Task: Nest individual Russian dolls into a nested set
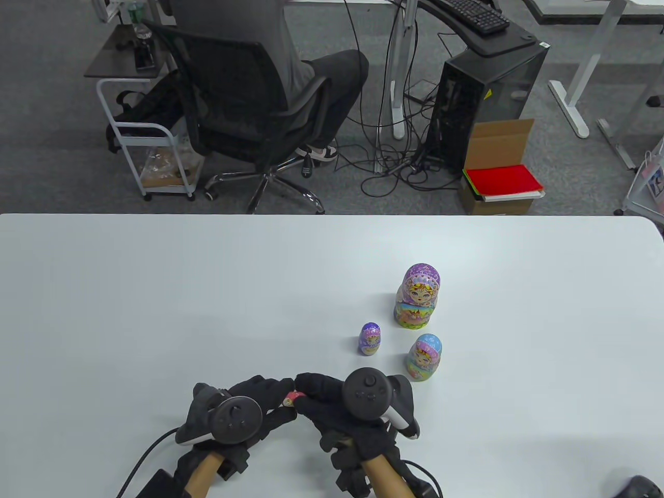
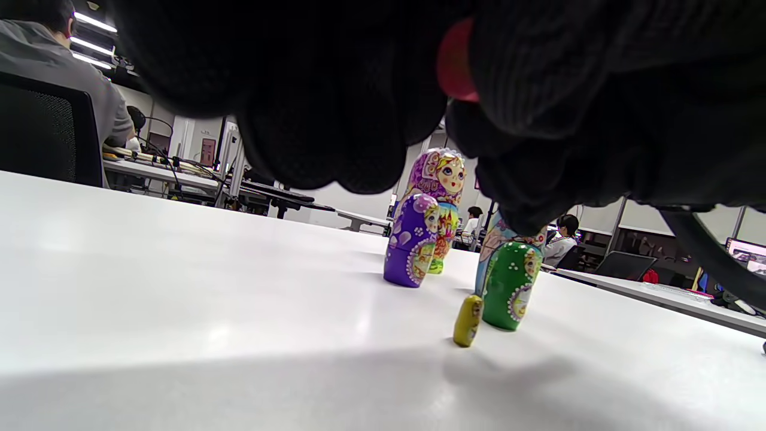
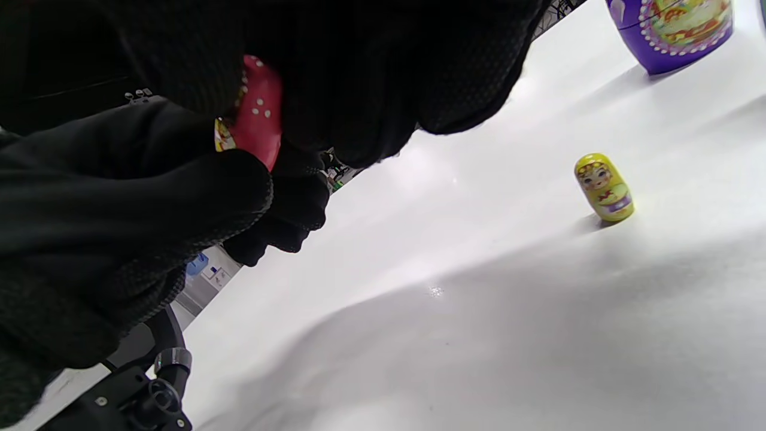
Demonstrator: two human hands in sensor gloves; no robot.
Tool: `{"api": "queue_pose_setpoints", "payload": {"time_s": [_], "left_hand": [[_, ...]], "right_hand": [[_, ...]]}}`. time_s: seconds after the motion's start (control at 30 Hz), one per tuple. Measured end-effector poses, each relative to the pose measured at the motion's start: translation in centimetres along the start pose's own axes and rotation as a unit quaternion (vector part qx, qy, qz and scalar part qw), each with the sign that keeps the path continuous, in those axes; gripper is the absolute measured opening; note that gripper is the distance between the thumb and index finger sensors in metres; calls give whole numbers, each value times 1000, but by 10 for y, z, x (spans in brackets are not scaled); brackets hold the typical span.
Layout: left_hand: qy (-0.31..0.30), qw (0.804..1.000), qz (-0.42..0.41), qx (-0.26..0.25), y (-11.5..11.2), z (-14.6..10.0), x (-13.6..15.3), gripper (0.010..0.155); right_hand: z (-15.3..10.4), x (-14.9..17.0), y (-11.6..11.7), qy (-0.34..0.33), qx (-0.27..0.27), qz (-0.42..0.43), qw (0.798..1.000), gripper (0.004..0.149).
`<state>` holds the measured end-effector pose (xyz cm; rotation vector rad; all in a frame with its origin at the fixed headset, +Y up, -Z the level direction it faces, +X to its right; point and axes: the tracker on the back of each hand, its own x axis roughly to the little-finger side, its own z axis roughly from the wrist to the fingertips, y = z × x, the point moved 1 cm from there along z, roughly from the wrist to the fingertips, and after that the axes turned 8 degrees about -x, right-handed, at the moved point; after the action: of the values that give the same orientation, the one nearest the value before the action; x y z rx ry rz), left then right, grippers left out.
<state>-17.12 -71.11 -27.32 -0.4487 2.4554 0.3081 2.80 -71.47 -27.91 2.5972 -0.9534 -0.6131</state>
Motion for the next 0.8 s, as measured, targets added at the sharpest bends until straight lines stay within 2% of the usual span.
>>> {"api": "queue_pose_setpoints", "payload": {"time_s": [0.17,0.37,0.47,0.67,0.73,0.8], "left_hand": [[3,1000,-16,-7,2,-1,3,61],[-14,998,-54,5,6,-1,4,59],[-18,996,-86,5,10,-1,4,57],[-34,995,-89,-30,20,-2,-1,56],[-26,996,-68,-43,21,-3,1,57],[-11,999,-35,-36,18,-3,8,58]], "right_hand": [[0,-3,3,-4,10,-4,1000,49],[2,-1,4,-24,-14,11,1000,49],[3,1,2,-42,-26,39,998,48],[6,16,-2,-68,-65,159,983,48],[2,15,-6,-60,-48,168,983,49],[-4,6,-14,-48,-6,92,995,49]]}}
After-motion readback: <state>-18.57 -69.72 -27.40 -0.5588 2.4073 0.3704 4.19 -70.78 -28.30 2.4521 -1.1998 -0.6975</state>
